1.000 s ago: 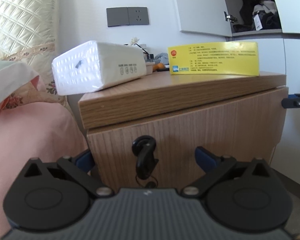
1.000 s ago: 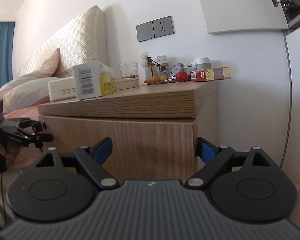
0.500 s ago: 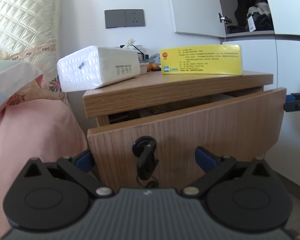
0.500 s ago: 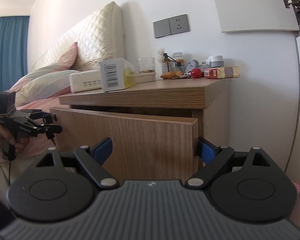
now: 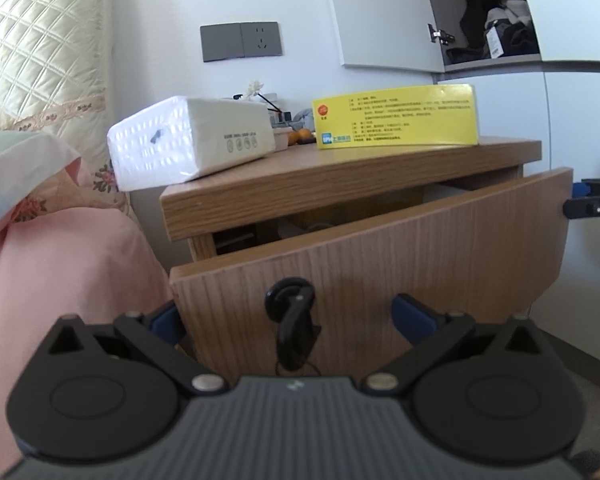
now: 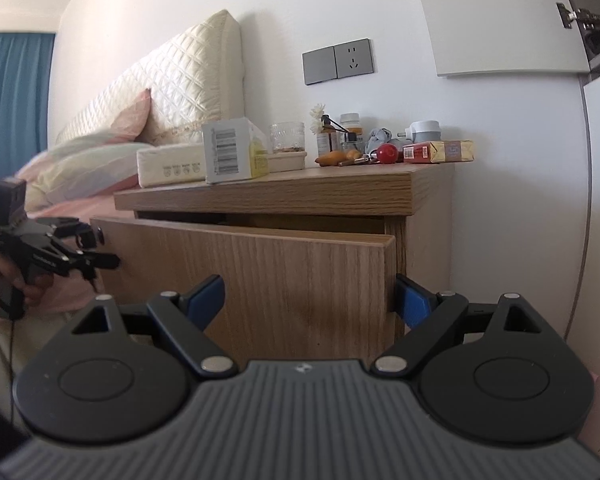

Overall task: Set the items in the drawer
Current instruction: 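Pull the wooden drawer further open with the left gripper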

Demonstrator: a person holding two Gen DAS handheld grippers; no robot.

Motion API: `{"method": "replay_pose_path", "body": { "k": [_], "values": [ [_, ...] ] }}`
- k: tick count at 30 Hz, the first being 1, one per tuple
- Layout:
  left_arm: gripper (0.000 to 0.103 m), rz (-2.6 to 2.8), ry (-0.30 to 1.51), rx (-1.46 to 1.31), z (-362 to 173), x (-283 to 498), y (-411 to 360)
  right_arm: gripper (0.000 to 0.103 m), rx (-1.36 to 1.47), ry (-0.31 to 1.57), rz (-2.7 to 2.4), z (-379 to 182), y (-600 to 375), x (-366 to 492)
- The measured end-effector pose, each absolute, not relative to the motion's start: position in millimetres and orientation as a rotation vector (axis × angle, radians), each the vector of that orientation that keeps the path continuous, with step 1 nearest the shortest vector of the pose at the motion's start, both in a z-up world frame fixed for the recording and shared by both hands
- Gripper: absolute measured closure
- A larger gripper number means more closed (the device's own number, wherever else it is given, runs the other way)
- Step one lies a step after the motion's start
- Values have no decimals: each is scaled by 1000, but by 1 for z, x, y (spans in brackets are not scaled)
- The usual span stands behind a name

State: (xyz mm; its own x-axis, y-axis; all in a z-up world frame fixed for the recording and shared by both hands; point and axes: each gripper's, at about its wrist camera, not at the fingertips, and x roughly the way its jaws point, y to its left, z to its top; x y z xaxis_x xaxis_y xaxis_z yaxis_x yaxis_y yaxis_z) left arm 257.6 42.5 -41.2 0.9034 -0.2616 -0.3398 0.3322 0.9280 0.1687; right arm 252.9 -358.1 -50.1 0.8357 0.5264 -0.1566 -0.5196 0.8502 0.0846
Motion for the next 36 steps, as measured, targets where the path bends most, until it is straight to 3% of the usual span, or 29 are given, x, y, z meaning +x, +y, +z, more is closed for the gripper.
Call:
{"method": "replay_pose_path", "body": {
  "k": [36],
  "values": [
    [0, -326, 333, 219, -38, 210, 44, 10, 2, 207, 636, -46, -366, 211]
  ]
}}
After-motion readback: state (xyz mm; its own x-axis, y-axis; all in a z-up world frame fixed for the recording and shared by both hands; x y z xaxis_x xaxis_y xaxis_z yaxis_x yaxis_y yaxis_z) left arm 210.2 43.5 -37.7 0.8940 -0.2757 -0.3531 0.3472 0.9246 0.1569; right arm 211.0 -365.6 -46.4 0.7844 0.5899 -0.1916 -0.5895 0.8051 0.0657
